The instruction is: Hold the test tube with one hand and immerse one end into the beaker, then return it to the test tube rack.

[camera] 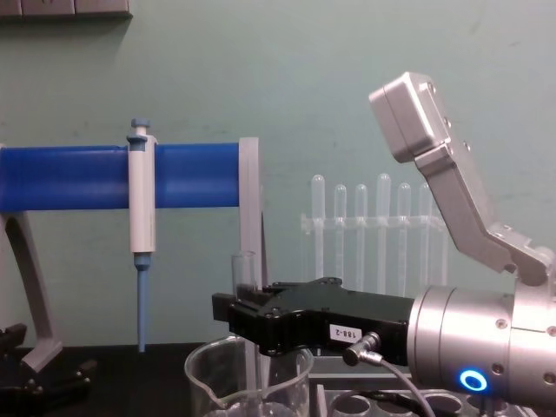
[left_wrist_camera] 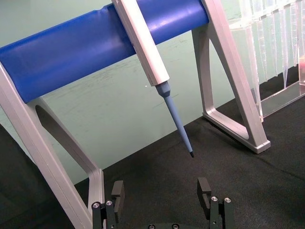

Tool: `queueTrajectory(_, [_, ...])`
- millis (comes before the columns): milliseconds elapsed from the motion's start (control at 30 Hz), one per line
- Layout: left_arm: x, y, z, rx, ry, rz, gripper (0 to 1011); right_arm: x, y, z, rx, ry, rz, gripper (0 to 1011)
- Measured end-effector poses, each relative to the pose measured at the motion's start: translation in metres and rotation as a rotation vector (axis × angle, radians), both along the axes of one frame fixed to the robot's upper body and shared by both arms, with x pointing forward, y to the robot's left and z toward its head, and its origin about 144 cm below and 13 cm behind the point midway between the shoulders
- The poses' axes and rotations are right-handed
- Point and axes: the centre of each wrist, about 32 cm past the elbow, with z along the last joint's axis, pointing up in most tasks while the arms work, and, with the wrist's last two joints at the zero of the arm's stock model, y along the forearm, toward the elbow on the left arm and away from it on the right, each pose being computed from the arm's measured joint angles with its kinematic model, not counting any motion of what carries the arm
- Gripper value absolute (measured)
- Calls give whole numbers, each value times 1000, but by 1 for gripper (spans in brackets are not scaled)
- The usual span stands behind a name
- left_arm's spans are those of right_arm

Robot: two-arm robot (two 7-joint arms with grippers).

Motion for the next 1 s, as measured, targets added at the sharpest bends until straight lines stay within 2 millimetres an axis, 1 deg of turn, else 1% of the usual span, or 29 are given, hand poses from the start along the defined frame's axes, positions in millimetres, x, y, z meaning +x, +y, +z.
queueTrajectory(1000, [0,0,0,0,0,0,1000,1,0,1,3,-1,-1,227])
